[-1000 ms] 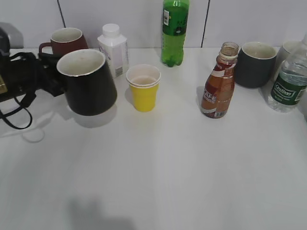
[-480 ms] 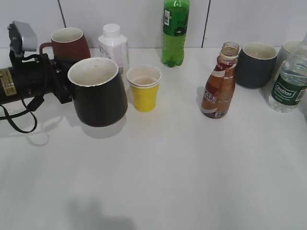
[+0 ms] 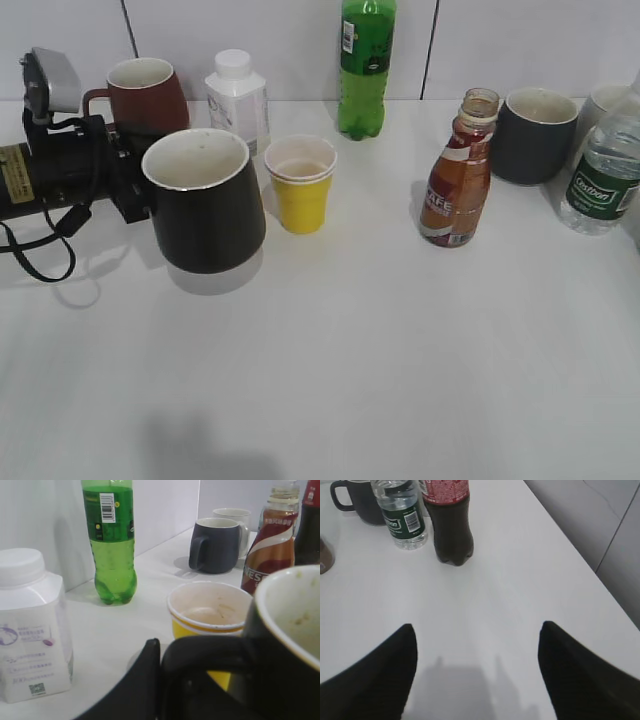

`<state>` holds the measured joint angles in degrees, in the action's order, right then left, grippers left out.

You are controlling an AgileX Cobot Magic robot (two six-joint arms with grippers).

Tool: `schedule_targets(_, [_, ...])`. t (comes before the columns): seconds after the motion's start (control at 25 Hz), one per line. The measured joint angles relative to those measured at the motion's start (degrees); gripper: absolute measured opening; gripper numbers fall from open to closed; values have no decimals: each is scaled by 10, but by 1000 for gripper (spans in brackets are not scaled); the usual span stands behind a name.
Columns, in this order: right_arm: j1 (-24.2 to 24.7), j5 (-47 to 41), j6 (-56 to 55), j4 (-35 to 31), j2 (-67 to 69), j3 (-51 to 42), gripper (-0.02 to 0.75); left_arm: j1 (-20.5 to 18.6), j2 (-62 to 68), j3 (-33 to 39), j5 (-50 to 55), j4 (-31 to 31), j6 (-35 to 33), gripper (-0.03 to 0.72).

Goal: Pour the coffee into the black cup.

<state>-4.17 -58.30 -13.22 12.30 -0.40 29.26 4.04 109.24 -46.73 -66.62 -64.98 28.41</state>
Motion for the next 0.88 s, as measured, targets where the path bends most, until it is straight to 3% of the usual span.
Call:
schedule_targets(0.36, [0,393,11,-1,110,-33,588,0,0,0,0,-1,0,39])
schedule_targets(0.72, [0,675,15,3,282,-110,588,0,0,0,0,-1,0,39])
schedule_targets(0.88, [0,732,-1,30,346,-126,588,0,0,0,0,-1,0,39])
